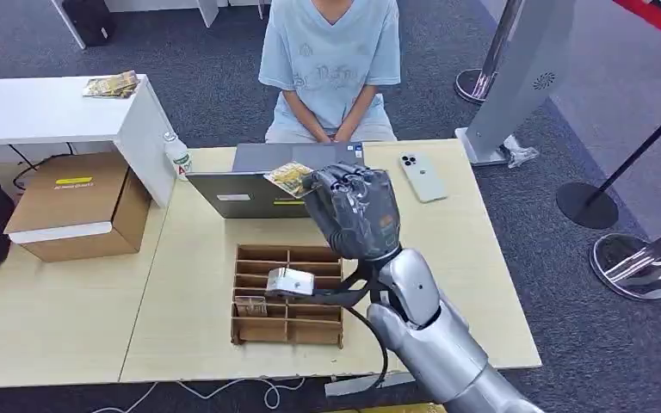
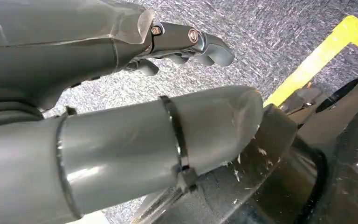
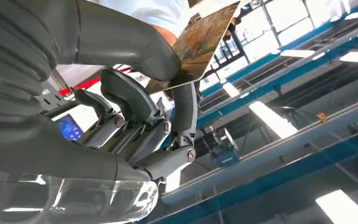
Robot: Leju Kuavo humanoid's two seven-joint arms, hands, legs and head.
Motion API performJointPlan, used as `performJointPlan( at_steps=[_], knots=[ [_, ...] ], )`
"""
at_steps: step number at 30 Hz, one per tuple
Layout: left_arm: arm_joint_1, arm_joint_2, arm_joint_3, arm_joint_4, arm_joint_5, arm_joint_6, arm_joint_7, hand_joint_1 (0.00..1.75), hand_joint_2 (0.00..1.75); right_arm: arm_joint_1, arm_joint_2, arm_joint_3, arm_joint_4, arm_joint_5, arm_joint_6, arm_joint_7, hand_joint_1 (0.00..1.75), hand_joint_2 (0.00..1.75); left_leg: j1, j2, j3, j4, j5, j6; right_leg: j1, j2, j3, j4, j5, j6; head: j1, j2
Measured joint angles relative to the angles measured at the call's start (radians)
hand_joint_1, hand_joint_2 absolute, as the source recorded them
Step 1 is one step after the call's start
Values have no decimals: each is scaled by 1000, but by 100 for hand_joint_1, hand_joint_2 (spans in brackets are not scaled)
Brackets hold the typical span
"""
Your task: Pass the card to the sensor for recognition and then transmit it.
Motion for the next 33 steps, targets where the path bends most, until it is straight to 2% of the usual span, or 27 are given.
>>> performJointPlan(
  at_steps=[4, 11, 15, 24, 30, 33],
  knots=[
    [-1, 0, 3, 0, -1, -1, -3, 0, 0, -55, 5, -4, -5, -24, 36, 2, 175, 175, 0, 0, 0, 0, 0, 0, 0, 0, 0, 0, 0, 0, 0, 0],
    [-3, 5, 8, 0, -22, -13, -27, 0, 0, -216, 24, -5, 60, -16, 152, 55, 175, 175, 0, 0, 0, 0, 0, 0, 0, 0, 0, 0, 0, 0, 0, 0],
    [-4, 7, 8, 0, -41, -19, -38, 0, 0, -301, 39, -6, 142, -13, 211, 80, 175, 175, 0, 0, 0, 0, 0, 0, 0, 0, 0, 1, 0, -1, 0, 0],
    [-12, 12, 8, 0, -69, -39, -53, 0, 0, -465, 95, -43, 347, -129, 401, 99, 175, 175, 0, 0, 0, 0, 0, 0, 0, 0, 0, 1, 1, 0, 0, 0],
    [-14, 14, 8, 0, -77, -43, -55, 0, 0, -579, 133, -60, 514, -161, 458, 122, 175, 175, 0, 0, 0, 0, 0, 0, 0, 0, 0, 1, 1, 0, 0, 0],
    [-14, 14, 8, 0, -81, -50, -55, 0, 0, -626, 150, -75, 593, -177, 464, 131, 175, 175, 0, 0, 0, 0, 0, 0, 0, 0, 0, 1, 1, 0, 0, 0]
  ],
)
